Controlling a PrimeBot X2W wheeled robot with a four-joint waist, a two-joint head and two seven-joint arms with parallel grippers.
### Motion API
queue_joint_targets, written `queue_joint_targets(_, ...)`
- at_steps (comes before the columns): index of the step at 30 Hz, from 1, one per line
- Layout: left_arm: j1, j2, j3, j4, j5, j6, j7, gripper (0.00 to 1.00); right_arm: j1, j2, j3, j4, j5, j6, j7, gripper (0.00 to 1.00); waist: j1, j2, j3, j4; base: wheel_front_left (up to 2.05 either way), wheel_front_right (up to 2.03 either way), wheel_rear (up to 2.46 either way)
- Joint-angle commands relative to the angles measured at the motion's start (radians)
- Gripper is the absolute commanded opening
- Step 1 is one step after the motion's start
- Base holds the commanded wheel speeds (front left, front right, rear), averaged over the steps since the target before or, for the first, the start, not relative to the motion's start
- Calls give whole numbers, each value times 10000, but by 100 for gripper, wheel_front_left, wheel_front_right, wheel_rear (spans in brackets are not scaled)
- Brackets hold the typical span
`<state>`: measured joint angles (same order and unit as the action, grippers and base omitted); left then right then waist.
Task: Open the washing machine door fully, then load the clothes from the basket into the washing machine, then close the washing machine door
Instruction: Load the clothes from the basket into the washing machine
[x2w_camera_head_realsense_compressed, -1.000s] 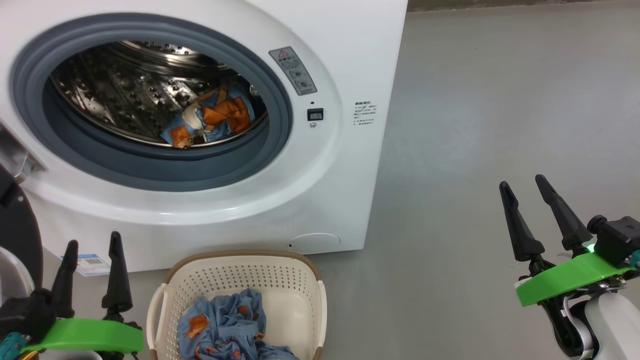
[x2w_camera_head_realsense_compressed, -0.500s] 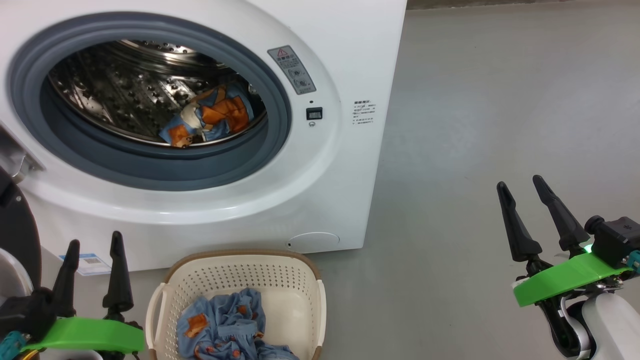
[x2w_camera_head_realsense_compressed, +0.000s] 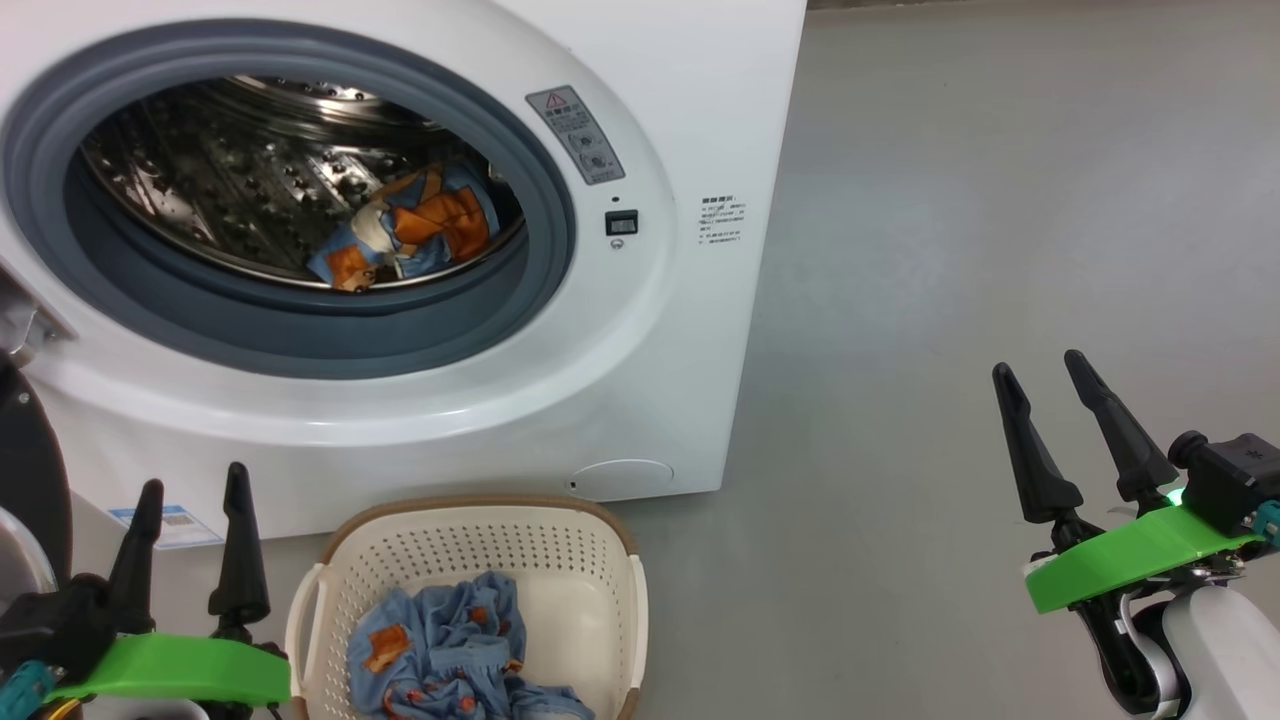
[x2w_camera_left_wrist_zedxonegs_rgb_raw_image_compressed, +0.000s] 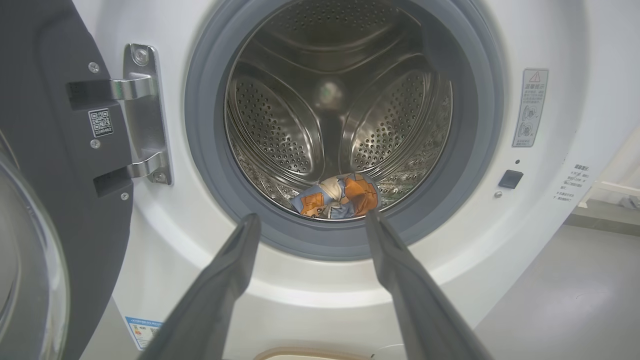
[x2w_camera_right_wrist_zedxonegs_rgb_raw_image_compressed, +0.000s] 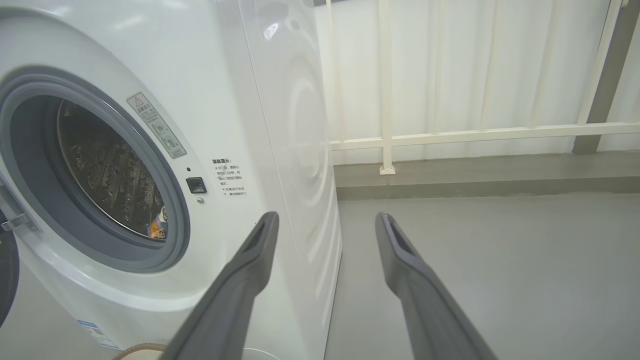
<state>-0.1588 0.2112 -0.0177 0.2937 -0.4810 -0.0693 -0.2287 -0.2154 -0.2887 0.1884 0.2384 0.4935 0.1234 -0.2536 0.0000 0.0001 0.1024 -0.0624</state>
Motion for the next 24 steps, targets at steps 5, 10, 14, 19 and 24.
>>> queue_joint_targets(5, -291, 360, 209, -253, -123, 24, 75, 100, -195, -98, 86, -275, 0, 73, -82, 100, 0, -1, 249, -64, 0, 0, 0)
queue_joint_targets(10, -448, 354, 25, -74, -185, -56, 243, 100, -282, -33, 48, -334, -28, 73, -82, 100, 0, -1, 634, -137, 0, 0, 0)
queue_joint_targets(14, -589, 363, -114, 163, -253, -127, 438, 100, -353, 42, 27, -390, -62, 73, -82, 100, 0, -1, 975, -195, 0, 0, 0)
queue_joint_targets(19, -986, 477, -410, 779, -284, -279, 698, 100, -565, 227, -26, -490, -142, 73, -82, 100, 0, -1, 1651, -343, 0, 0, 0)
queue_joint_targets(24, -1498, 633, -718, 1647, -311, -417, 886, 100, -815, 449, -43, -570, -234, 73, -82, 100, 0, -1, 2335, -519, 0, 0, 0)
